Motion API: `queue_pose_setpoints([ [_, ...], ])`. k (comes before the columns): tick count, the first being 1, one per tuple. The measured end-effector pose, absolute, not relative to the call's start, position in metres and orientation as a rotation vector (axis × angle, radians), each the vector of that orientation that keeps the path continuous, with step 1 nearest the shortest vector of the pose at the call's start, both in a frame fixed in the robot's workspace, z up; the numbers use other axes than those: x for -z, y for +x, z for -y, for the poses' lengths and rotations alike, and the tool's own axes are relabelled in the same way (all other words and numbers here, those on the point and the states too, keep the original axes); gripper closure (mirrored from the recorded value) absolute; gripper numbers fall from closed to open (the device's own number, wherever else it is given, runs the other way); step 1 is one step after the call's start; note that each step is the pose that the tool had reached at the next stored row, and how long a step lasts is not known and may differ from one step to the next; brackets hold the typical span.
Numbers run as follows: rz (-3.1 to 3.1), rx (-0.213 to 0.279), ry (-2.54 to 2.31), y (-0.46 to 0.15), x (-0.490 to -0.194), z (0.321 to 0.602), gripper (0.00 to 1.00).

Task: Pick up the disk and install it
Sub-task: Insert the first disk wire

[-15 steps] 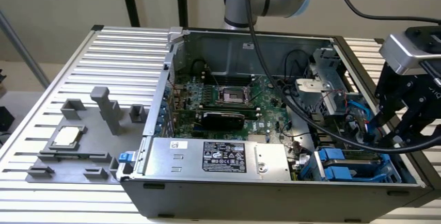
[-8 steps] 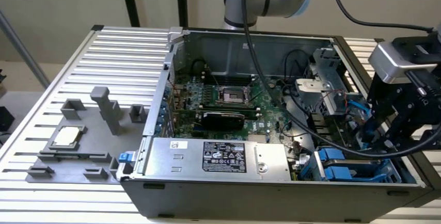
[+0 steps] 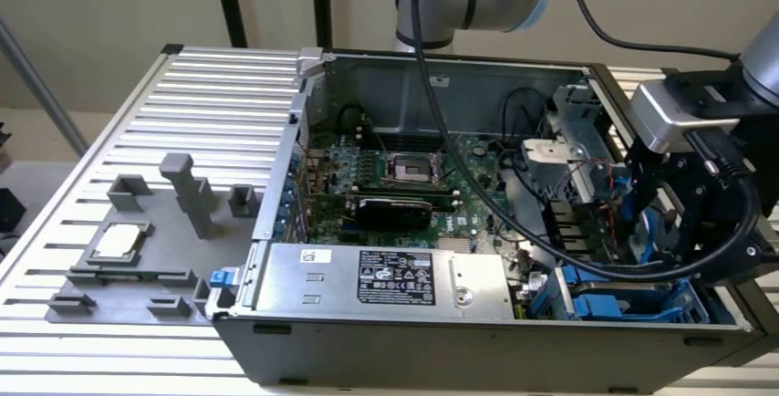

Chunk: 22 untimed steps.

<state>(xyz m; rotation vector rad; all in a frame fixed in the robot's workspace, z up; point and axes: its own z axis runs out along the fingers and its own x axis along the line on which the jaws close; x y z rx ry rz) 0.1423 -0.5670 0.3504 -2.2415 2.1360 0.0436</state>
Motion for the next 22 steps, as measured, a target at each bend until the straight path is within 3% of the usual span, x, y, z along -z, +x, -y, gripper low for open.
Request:
queue_pose_setpoints([
  [1, -2.136, -0.044, -2.242, 0.142, -0.35, 0.568, 0.34],
  [2, -2.136, -0.044, -2.242, 0.142, -0.35, 0.569, 0.27],
  [11, -2.128, -0.061, -2.233, 0.143, -0.351, 0.595, 0.27],
  [22, -2.108, -0.103, -2.214, 0.162, -0.353, 0.602, 0.27],
])
